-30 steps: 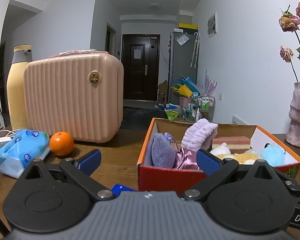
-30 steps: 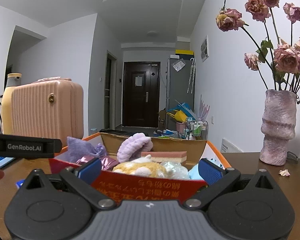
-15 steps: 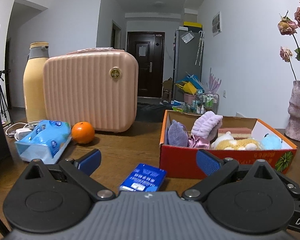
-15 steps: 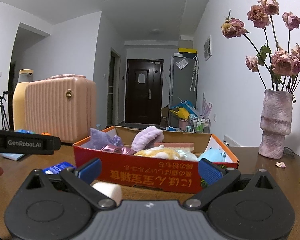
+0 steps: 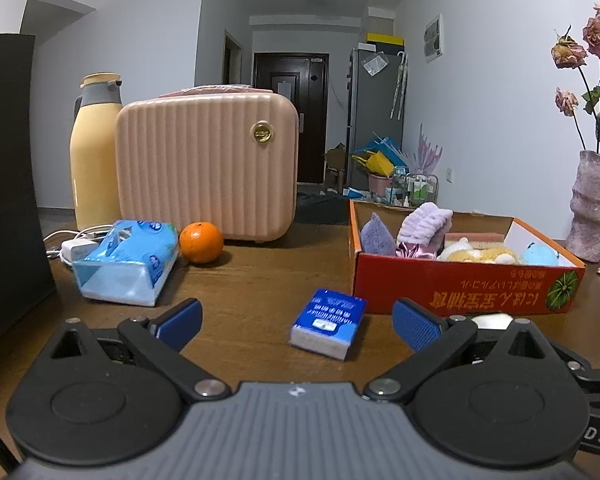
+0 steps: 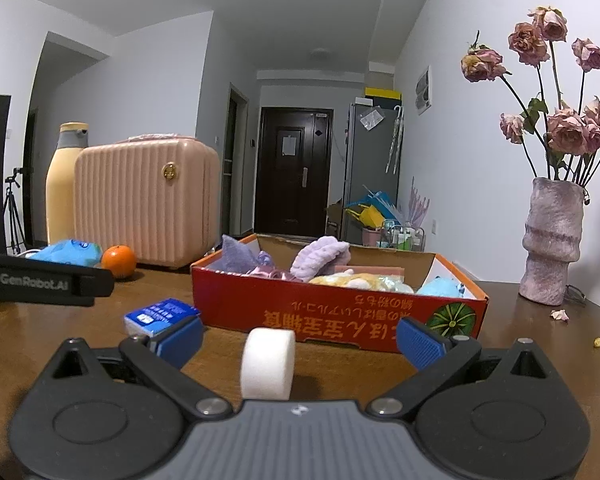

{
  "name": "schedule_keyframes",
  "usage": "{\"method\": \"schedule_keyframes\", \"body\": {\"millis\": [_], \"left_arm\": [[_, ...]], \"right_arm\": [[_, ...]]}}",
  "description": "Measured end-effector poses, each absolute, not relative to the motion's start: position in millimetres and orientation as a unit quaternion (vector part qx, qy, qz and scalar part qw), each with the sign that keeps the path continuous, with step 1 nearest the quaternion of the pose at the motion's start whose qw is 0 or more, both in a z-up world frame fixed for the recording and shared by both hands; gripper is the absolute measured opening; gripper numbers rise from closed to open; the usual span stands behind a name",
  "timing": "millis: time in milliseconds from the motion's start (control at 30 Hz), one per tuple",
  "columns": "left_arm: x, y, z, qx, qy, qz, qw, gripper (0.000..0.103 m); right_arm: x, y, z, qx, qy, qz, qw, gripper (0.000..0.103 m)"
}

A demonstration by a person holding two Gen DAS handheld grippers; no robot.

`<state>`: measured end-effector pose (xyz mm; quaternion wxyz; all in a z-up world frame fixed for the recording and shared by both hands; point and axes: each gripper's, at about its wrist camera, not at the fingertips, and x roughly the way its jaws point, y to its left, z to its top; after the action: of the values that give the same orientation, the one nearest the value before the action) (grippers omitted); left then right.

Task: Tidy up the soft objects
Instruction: 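Move both grippers back toward the white foam cylinder and tissue pack, then grasp the white foam cylinder with the right gripper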

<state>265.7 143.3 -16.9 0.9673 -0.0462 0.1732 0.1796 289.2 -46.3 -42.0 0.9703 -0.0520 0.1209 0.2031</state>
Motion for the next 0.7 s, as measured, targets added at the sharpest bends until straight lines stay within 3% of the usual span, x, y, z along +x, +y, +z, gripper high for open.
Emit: {"method": "schedule_keyframes", "body": {"millis": [600,700], "left_arm": [[249,165,-19,-0.043,0.190,0.148,0.970,0.103],[252,171,-21,-0.049,0.196,0.151,0.968,0.103]], "right_arm": [[314,-22,-52,-0.015,0.214,0.181,0.960,0.103],[323,-15,-54,-0.011,0.226,0.178,0.958,0.099]]}}
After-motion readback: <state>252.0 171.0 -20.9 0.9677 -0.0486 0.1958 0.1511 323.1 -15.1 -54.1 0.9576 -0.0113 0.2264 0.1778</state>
